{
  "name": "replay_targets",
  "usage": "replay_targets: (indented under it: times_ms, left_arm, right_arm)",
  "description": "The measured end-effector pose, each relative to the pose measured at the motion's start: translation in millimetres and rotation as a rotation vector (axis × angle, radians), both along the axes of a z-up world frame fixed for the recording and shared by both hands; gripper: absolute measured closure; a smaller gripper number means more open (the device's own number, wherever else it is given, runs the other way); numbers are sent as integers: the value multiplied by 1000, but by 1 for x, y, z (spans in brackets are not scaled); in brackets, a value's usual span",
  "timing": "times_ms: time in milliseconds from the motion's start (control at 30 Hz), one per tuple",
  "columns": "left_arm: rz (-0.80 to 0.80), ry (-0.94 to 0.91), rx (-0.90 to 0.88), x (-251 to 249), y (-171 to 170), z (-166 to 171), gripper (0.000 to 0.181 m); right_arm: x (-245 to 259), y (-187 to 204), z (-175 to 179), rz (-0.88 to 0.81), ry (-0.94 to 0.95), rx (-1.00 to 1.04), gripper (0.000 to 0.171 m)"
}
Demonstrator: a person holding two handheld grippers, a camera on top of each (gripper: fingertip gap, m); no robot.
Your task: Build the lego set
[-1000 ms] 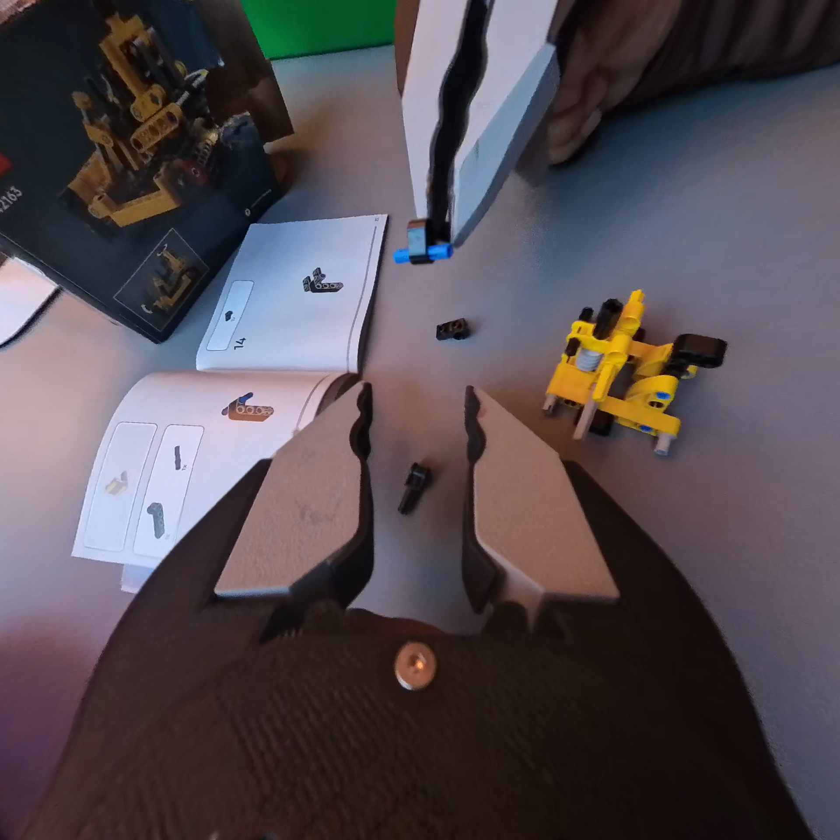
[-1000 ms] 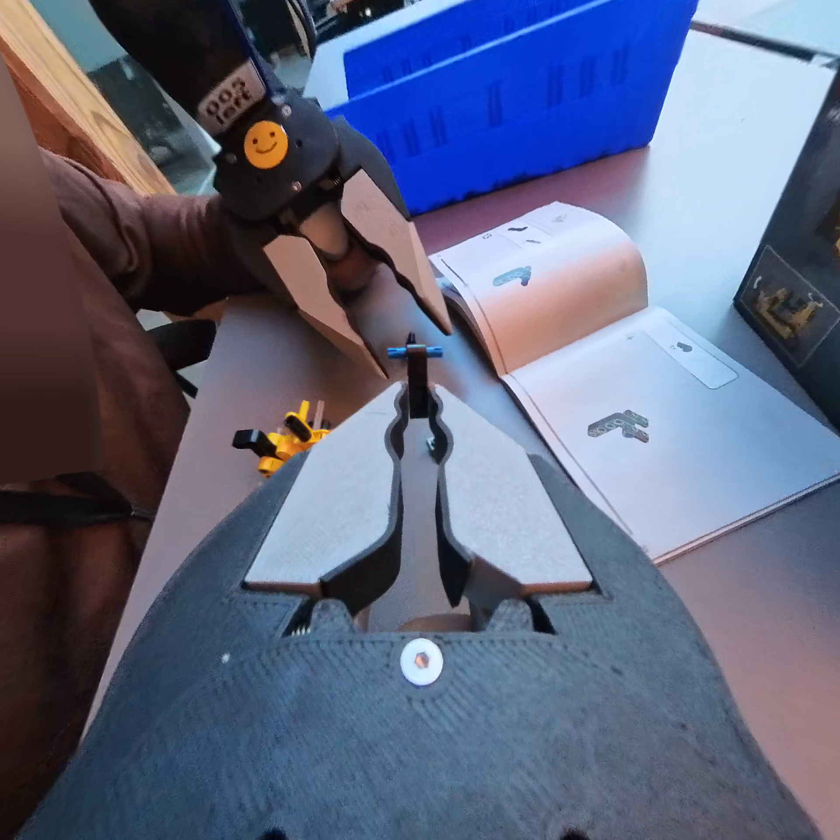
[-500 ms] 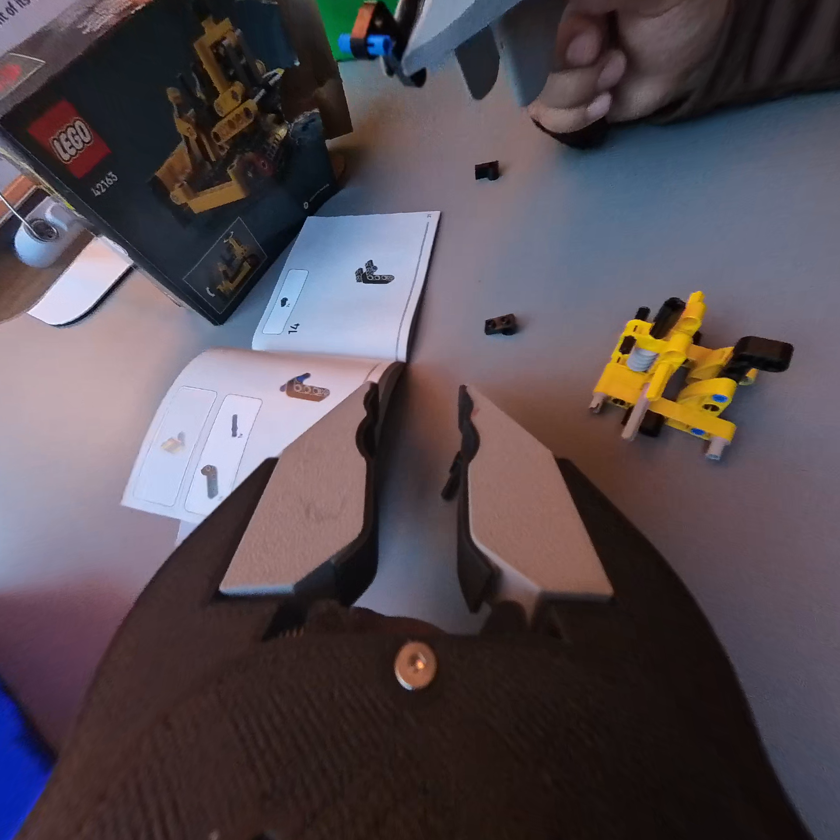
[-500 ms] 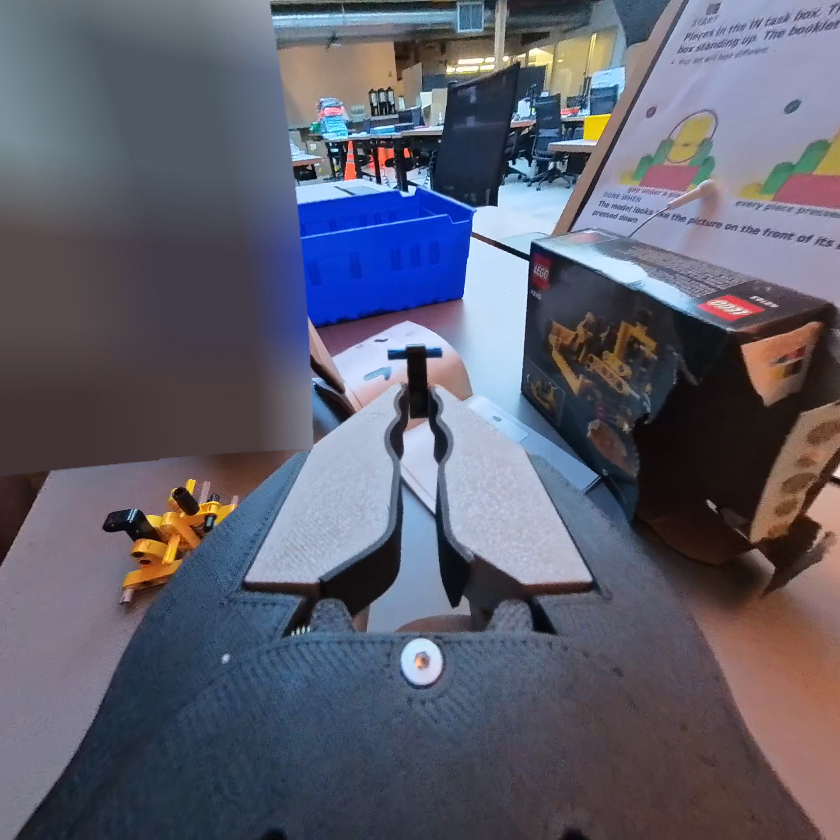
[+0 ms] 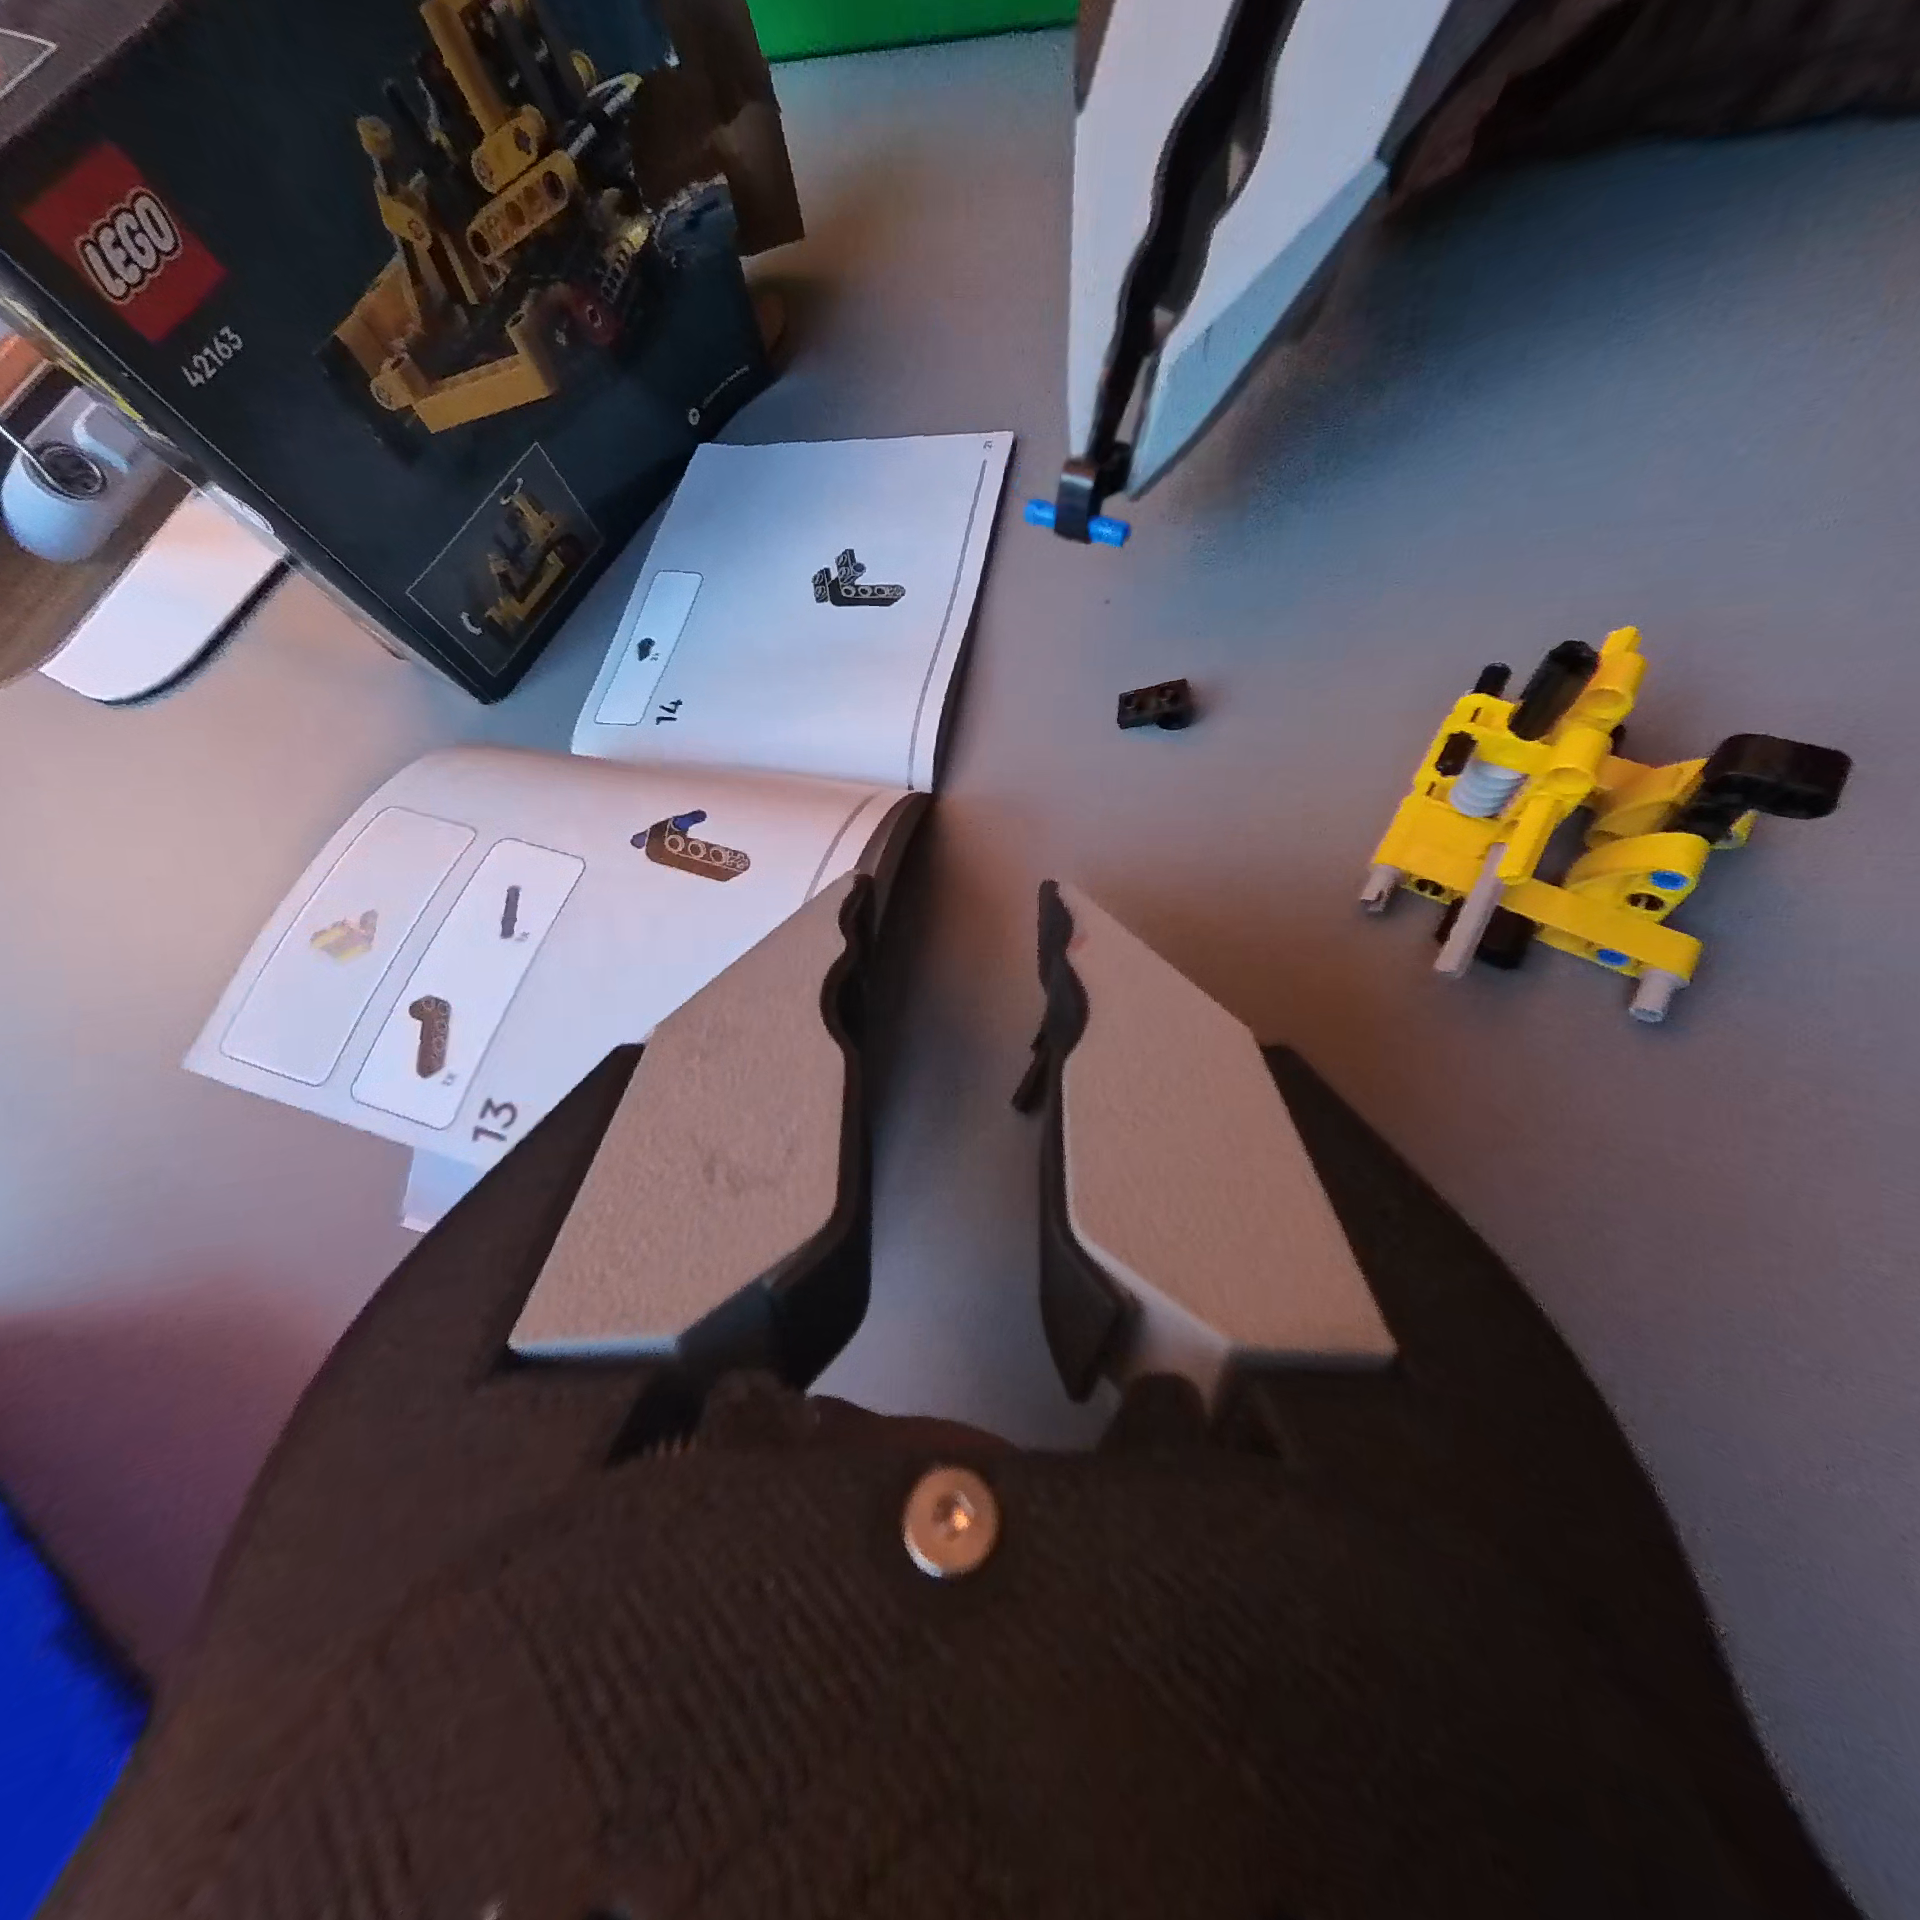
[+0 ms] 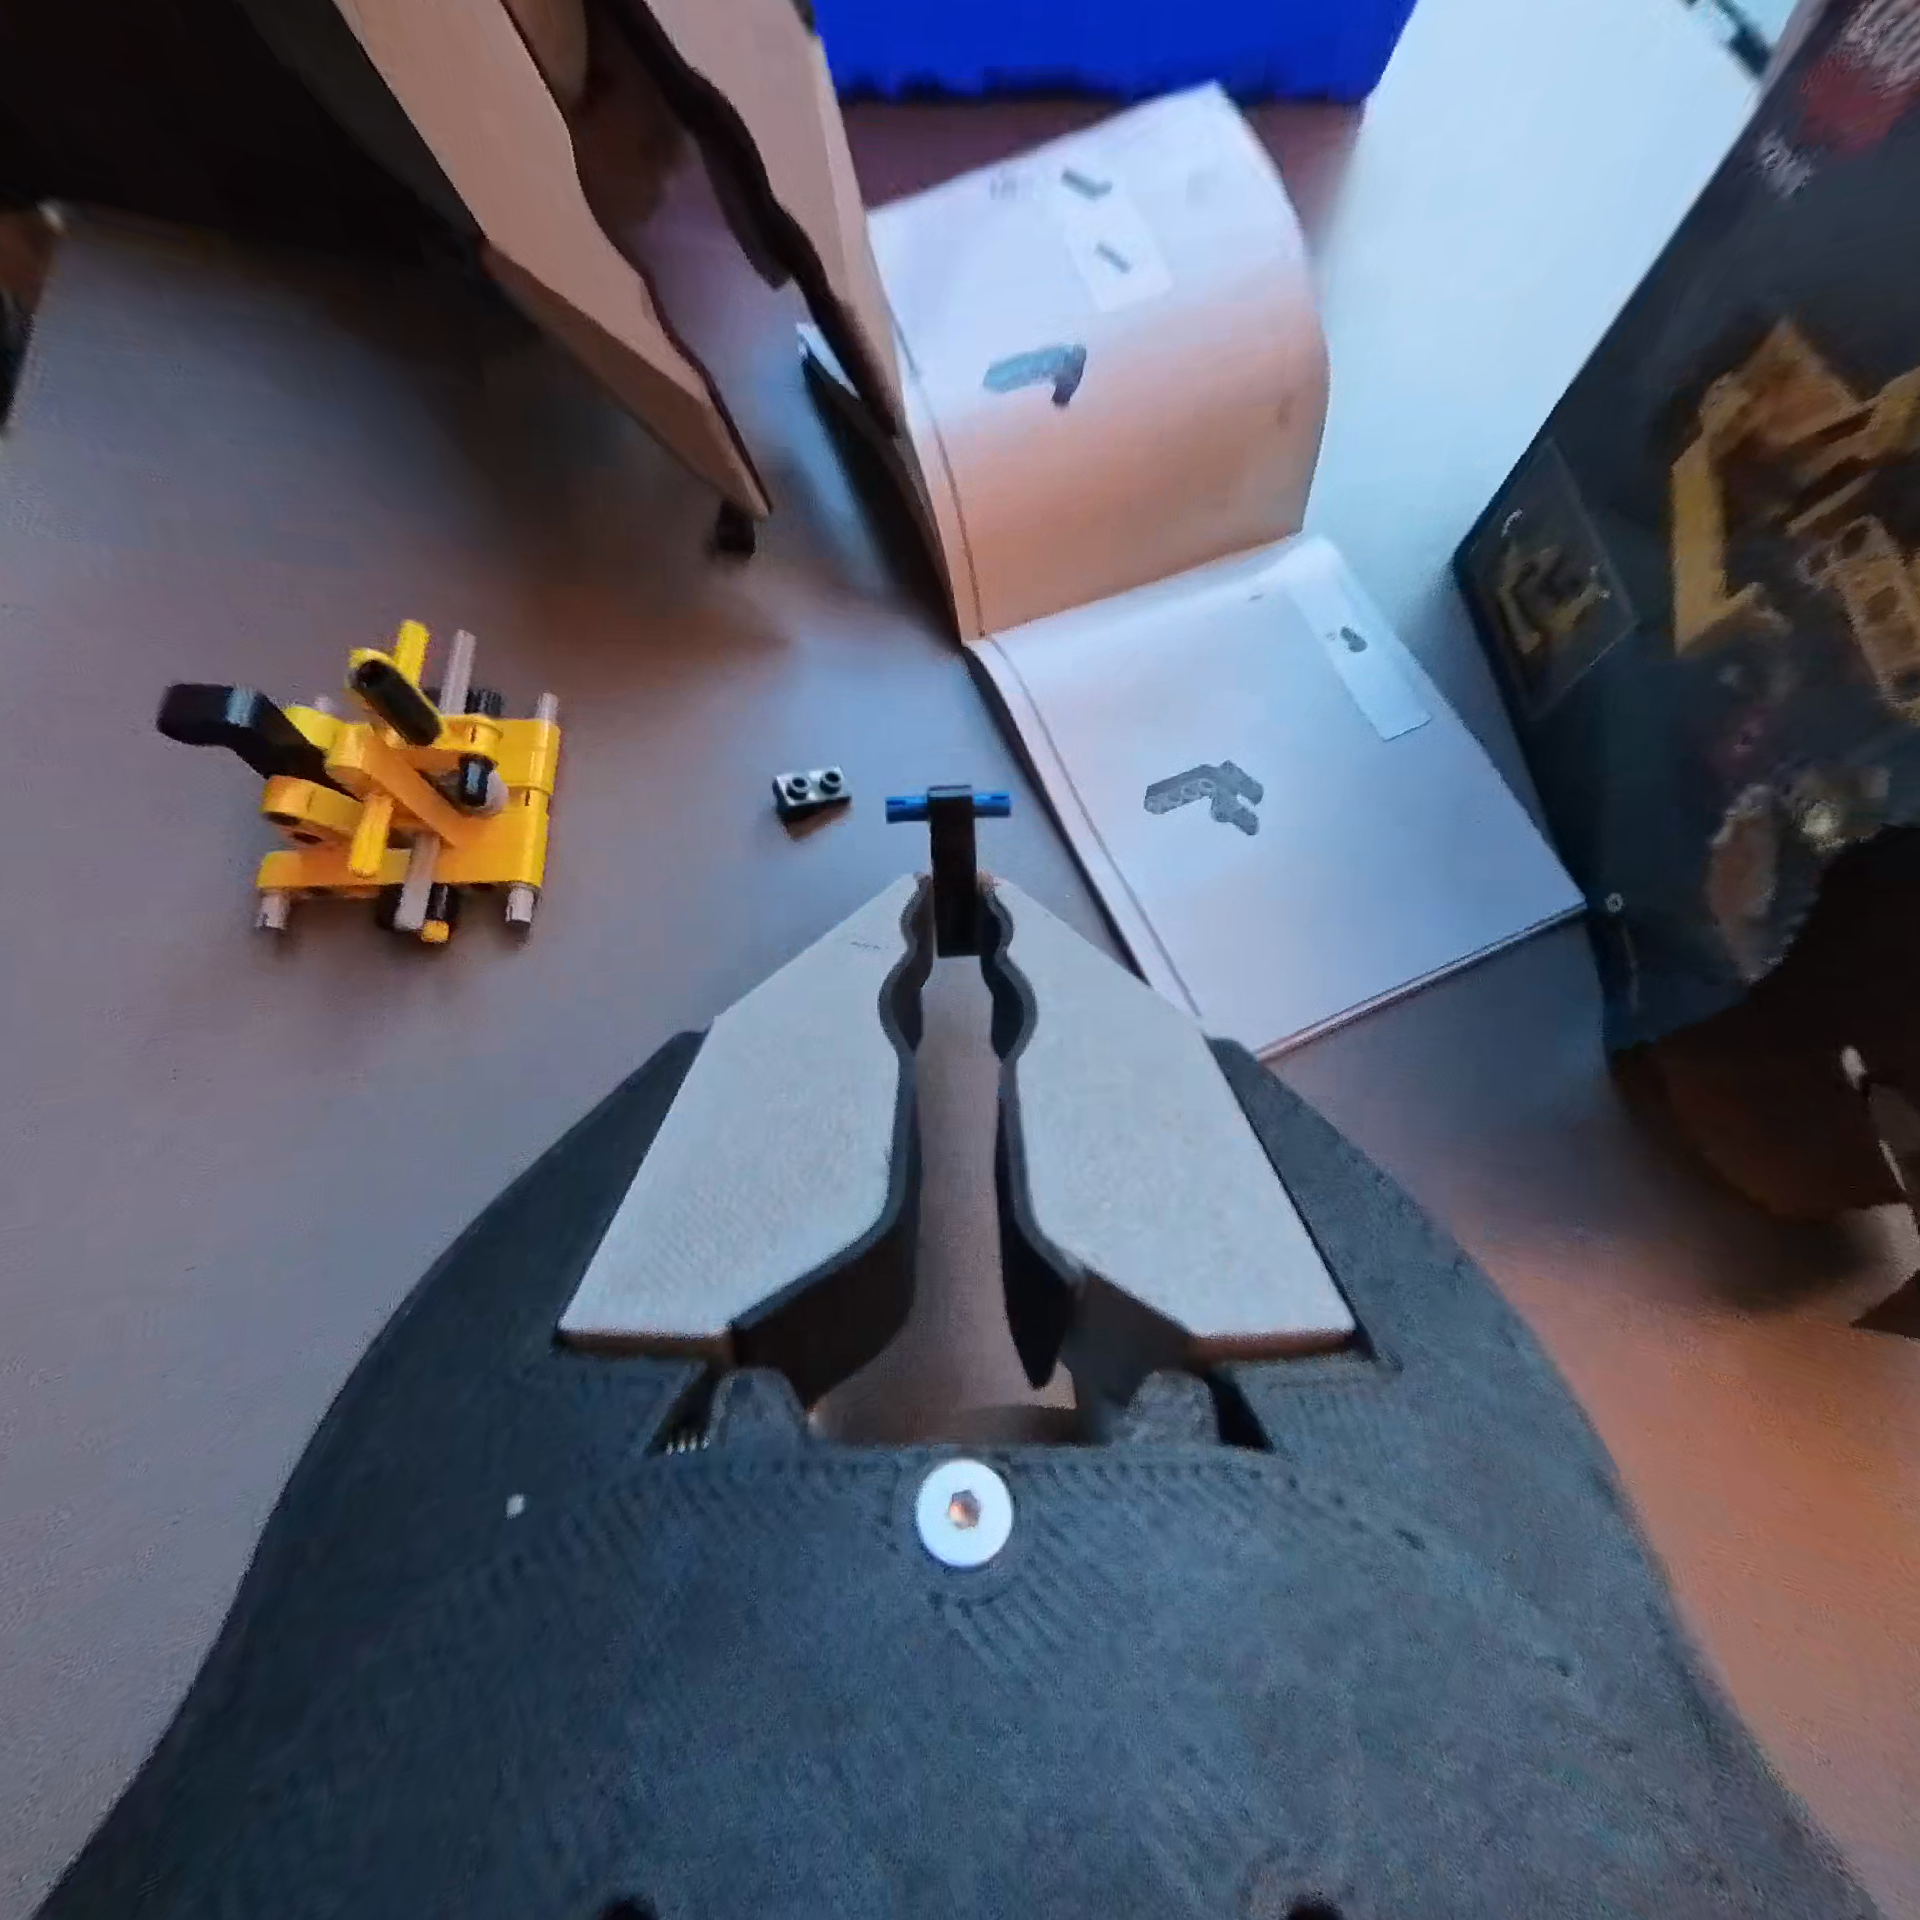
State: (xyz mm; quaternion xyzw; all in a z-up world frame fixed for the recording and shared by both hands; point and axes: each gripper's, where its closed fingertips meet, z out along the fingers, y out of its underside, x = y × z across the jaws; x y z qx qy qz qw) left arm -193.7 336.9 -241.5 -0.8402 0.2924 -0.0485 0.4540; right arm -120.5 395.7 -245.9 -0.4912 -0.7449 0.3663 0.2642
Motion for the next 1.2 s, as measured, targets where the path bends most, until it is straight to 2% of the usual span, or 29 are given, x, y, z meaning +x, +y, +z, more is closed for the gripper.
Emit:
replay_targets:
  times_ms: [100,333,500,700,867,1033,1200]
  left_arm:
    - [7,4,-4,-2,0,-1,153]
    - [6,-2,-29,-2,-1,-4,155]
    - [0,-12,-25,-2,-2,-1,155]
    - [-23,-31,-25,0,-6,3,155]
    - [-43,-191,2,3,-8,28,155]
    - [-1,-285,59,-7,-4,47,154]
    - [48,-254,24,-13,1,35,155]
  right_arm:
    - [3,4,-24,-11,-101,106,165]
    - [3,2,-23,-5,-92,102,160]
    - [6,6,-4,-7,-44,51,156]
    - [15,41,38,-117,100,44,156]
    - [24,69,60,-218,189,14,158]
    - [29,83,55,-265,167,23,158]
    - [30,85,46,-271,147,13,158]
